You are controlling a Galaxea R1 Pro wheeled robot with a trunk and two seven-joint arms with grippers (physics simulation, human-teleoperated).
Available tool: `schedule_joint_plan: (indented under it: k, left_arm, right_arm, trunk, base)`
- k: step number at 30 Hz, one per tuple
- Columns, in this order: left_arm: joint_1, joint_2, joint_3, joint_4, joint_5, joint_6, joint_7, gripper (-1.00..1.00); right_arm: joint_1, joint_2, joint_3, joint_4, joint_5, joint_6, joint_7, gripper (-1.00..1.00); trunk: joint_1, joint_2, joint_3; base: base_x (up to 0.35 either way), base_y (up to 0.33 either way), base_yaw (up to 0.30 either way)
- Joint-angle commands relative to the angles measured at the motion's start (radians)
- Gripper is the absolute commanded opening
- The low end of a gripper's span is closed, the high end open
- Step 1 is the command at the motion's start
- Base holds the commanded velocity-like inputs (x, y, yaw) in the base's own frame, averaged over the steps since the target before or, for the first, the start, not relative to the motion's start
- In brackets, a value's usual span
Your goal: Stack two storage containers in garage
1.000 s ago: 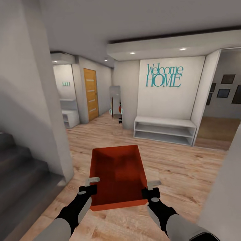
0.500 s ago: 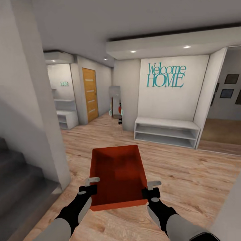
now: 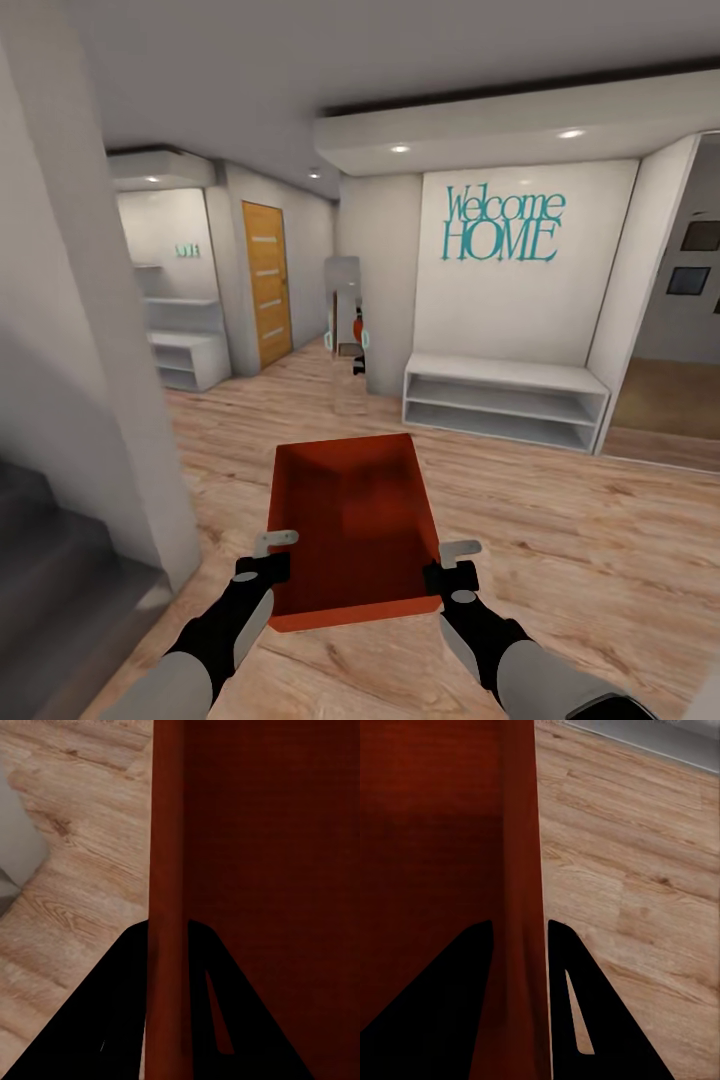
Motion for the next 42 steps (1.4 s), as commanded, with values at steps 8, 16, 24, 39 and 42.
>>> schedule_joint_plan:
  k: [8, 16, 24, 39, 42]
  left_arm:
    - [-0.001, -0.008, 0.013, -0.010, 0.057, 0.009, 0.018, -1.00]
    - [-0.001, -0.008, 0.013, -0.010, 0.057, 0.009, 0.018, -1.00]
    - [-0.001, -0.007, 0.013, -0.010, 0.057, 0.009, 0.018, -1.00]
    - [-0.001, -0.007, 0.014, -0.010, 0.057, 0.009, 0.018, -1.00]
    - [-0.001, -0.006, 0.013, -0.010, 0.057, 0.009, 0.018, -1.00]
  right_arm:
    - [0.000, 0.061, -0.018, 0.003, -0.013, -0.008, 0.000, -1.00]
    - [0.000, 0.061, -0.018, 0.003, -0.013, -0.009, 0.000, -1.00]
    - [0.000, 0.061, -0.018, 0.003, -0.013, -0.008, 0.000, -1.00]
    - [0.000, 0.061, -0.018, 0.003, -0.013, -0.009, -0.001, -1.00]
    - [0.000, 0.061, -0.018, 0.003, -0.013, -0.010, -0.001, -1.00]
  trunk:
    - [0.001, -0.001, -0.002]
    - [0.001, -0.001, -0.002]
    - [0.001, -0.001, -0.002]
    - [0.001, -0.001, -0.002]
    - [0.001, -0.001, -0.002]
  base:
    - [0.324, 0.000, 0.000]
    - [0.324, 0.000, 0.000]
    - [0.324, 0.000, 0.000]
    - [0.325, 0.000, 0.000]
    - [0.325, 0.000, 0.000]
